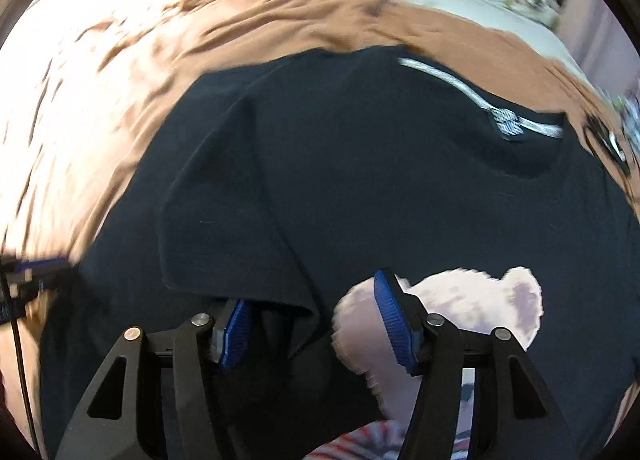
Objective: Fold small clothes
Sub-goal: 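Fold the sleeve and side panel inward over the bear print with left gripper, then open the left gripper and move the right gripper to the opposite side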
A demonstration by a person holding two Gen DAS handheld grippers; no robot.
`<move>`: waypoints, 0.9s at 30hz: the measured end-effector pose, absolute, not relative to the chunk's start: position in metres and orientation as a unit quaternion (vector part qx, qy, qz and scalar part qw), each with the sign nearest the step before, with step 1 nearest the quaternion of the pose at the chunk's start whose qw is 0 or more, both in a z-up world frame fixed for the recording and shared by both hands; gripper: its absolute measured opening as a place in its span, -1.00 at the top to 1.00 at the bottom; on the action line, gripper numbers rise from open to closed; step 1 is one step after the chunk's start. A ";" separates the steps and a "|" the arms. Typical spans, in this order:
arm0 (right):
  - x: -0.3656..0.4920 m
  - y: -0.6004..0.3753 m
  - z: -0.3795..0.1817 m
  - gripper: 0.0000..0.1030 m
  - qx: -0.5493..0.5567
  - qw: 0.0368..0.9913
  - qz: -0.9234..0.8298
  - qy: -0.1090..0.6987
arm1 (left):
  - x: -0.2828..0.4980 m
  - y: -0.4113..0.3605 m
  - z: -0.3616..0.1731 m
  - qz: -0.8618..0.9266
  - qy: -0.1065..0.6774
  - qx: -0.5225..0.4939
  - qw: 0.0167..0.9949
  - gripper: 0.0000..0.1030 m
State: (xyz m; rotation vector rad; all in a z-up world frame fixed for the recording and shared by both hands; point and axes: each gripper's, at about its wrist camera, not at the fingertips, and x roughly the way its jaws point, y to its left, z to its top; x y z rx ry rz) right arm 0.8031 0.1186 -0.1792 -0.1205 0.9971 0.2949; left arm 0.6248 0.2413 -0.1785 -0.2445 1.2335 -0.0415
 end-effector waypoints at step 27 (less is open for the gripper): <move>0.709 -0.091 -0.105 -0.56 0.086 0.882 0.106 0.450 | 0.605 0.167 -0.089 0.024 0.502 -0.072 0.862 -0.71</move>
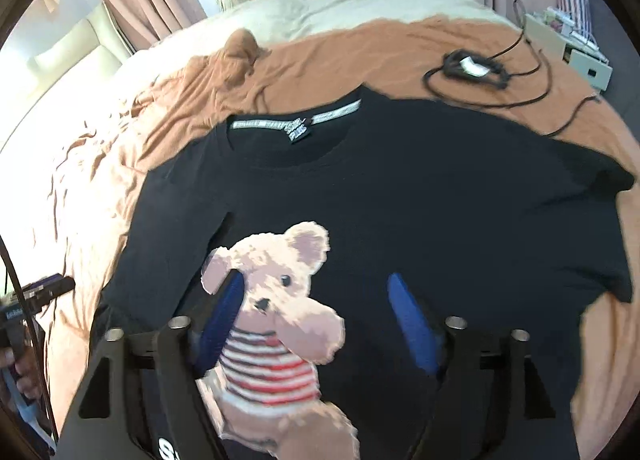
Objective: Fold small clothes
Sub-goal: 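Open the left gripper and move the right gripper to the opposite side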
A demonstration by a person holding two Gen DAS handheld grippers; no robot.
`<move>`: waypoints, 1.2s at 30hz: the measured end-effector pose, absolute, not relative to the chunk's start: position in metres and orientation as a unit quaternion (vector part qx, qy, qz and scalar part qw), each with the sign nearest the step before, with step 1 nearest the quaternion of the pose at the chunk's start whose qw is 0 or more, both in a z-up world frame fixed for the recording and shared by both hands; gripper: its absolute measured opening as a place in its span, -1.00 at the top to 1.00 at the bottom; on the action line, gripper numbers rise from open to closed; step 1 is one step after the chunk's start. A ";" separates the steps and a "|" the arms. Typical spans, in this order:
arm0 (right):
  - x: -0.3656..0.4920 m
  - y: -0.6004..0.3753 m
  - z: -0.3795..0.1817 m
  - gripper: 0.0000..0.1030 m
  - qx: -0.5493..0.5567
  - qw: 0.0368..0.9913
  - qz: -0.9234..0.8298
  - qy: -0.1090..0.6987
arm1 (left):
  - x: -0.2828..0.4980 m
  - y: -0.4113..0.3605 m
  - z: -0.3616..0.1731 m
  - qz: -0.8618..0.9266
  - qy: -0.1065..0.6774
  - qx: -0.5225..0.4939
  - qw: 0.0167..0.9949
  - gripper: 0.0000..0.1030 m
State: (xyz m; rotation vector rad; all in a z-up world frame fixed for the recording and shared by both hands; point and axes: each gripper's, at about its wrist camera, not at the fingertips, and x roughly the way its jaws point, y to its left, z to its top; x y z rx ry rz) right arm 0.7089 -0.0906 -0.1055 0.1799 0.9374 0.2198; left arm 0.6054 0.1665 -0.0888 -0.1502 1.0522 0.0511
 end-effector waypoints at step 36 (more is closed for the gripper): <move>0.544 -0.319 -0.020 -0.61 0.115 0.891 0.018 0.438 | 0.516 -0.040 0.019 -0.114 0.411 -0.086 0.900 -0.99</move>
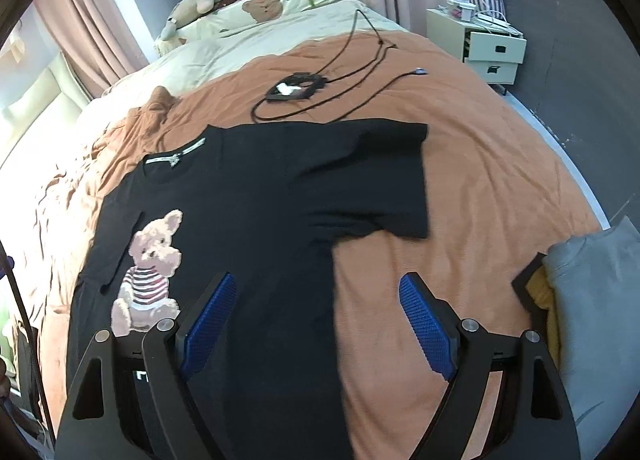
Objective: Fold small clothes
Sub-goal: 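Open the left gripper and move the right gripper to the opposite side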
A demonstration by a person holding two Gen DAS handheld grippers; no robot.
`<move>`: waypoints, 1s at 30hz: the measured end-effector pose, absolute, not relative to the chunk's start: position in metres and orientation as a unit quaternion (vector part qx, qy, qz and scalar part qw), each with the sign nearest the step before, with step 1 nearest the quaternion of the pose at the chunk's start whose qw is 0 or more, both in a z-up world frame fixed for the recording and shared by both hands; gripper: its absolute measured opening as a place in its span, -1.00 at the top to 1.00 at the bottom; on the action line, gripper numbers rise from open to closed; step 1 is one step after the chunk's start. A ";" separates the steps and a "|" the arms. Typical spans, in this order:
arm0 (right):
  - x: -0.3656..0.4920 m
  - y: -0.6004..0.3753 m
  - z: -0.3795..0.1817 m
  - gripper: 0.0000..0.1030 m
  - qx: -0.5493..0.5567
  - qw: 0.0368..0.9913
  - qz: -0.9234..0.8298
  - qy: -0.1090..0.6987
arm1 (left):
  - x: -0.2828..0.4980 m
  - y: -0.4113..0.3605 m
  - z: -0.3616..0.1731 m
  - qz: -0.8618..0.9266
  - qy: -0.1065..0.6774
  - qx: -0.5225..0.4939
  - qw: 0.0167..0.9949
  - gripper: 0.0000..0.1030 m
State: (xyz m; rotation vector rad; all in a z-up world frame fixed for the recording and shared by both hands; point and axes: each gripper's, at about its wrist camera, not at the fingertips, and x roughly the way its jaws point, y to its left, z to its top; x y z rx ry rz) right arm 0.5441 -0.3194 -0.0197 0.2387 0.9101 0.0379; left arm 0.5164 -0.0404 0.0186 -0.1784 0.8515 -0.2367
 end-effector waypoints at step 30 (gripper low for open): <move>0.634 -0.393 -0.102 -0.61 0.127 0.876 -0.019 0.464 | 0.610 -0.156 -0.073 -0.136 0.462 -0.001 0.876 -0.99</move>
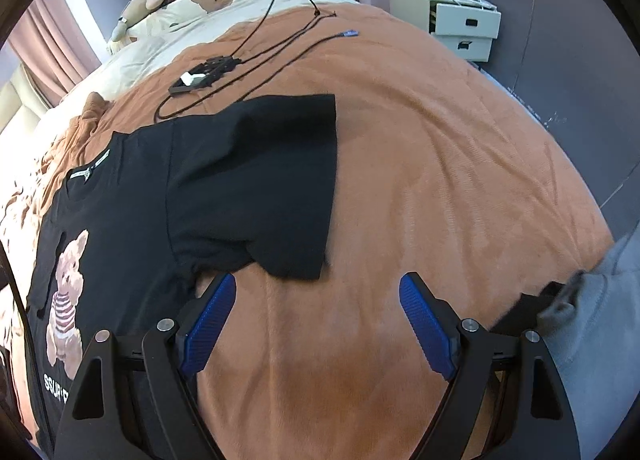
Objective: Fold small clothes
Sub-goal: 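Open the left gripper and move the right gripper to the opposite side, then grasp the opposite side with right gripper and fold it inward while left gripper holds shirt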
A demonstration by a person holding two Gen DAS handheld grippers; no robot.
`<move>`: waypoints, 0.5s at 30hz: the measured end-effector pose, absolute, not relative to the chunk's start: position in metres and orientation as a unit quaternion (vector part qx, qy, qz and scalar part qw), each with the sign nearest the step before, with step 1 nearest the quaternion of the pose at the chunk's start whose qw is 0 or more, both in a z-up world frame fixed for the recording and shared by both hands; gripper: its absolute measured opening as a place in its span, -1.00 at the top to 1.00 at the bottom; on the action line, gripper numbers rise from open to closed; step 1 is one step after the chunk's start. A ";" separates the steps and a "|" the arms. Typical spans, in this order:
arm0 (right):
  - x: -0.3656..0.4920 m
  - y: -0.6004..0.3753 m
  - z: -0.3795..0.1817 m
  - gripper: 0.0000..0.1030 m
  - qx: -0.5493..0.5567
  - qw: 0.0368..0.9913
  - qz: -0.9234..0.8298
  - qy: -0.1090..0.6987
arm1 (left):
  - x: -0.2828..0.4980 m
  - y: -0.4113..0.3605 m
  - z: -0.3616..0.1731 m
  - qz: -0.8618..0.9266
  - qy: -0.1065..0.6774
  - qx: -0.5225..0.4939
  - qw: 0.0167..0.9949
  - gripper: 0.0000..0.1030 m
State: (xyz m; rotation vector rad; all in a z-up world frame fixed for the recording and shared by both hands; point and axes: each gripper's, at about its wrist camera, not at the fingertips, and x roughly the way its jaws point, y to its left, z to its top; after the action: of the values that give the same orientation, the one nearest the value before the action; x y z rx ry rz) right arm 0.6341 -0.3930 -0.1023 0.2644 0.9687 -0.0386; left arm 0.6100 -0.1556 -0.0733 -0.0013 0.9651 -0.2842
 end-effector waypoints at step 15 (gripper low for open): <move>0.705 -0.431 -0.141 -0.10 0.222 0.849 0.012 0.479 | 0.665 -0.197 -0.146 -0.174 0.514 -0.006 0.840 -0.53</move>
State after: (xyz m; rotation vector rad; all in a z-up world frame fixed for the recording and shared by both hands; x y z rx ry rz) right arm 0.7050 -0.4312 -0.1409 0.4672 1.0087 0.0253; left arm 0.6647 -0.1972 -0.1462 -0.0132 1.0863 -0.3681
